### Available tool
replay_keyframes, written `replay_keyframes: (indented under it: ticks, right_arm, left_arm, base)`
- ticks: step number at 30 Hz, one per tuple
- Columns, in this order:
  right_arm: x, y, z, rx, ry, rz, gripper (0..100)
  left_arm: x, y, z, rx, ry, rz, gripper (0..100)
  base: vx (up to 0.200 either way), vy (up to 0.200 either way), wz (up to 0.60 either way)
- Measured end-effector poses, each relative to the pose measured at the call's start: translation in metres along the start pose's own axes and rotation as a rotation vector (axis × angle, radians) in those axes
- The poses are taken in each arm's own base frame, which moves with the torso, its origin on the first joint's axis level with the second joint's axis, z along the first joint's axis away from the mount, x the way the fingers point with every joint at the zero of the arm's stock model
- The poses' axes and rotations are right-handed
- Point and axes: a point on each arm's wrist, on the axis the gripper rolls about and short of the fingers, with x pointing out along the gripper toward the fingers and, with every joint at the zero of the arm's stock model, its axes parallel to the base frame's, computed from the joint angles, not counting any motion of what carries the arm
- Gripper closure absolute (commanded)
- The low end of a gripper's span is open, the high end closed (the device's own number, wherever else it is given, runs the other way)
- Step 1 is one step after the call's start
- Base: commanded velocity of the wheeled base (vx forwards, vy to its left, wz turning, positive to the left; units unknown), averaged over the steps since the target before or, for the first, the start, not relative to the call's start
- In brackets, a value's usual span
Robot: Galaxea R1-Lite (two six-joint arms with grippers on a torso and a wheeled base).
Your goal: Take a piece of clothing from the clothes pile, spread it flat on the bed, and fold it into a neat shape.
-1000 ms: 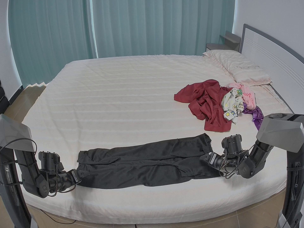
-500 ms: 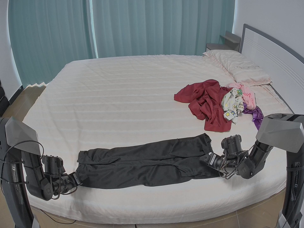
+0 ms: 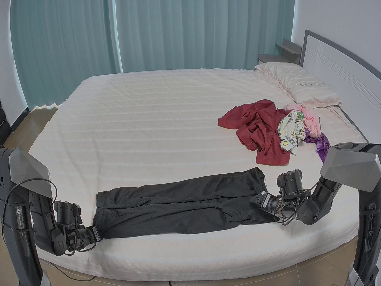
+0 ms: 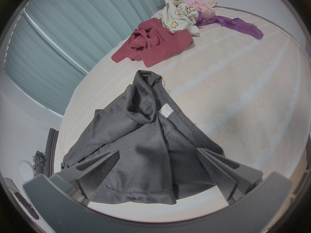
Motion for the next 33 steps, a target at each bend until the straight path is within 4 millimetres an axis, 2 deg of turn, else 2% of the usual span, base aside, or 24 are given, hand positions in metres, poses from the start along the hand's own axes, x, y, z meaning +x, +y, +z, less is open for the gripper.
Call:
replay_keyframes:
  ticks: [4, 5, 16, 27, 33]
  right_arm:
    - [0.0, 0.0, 0.0, 0.0, 0.001, -0.002, 0]
    - [0.0, 0.0, 0.0, 0.0, 0.002, -0.002, 0]
    - [-0.005, 0.0, 0.0, -0.033, 0.0, -0.007, 0]
    - [-0.01, 0.003, 0.006, -0.038, -0.056, -0.026, 0]
    - [-0.011, 0.004, 0.007, -0.04, -0.058, -0.025, 0]
  left_arm:
    - [0.0, 0.001, -0.002, 0.02, 0.011, 0.013, 100]
    - [0.0, 0.001, -0.002, 0.022, 0.012, 0.014, 0]
    - [-0.001, 0.002, 0.001, 0.014, -0.008, 0.01, 0]
    - [-0.02, 0.001, 0.03, -0.11, -0.112, -0.129, 0]
    - [-0.022, -0.008, 0.046, -0.187, -0.149, -0.248, 0]
  base:
    - [0.0, 0.0, 0.0]
    - [0.0, 0.0, 0.0]
    - [0.0, 0.0, 0.0]
    - [0.0, 0.0, 0.0]
    - [0.0, 0.0, 0.0]
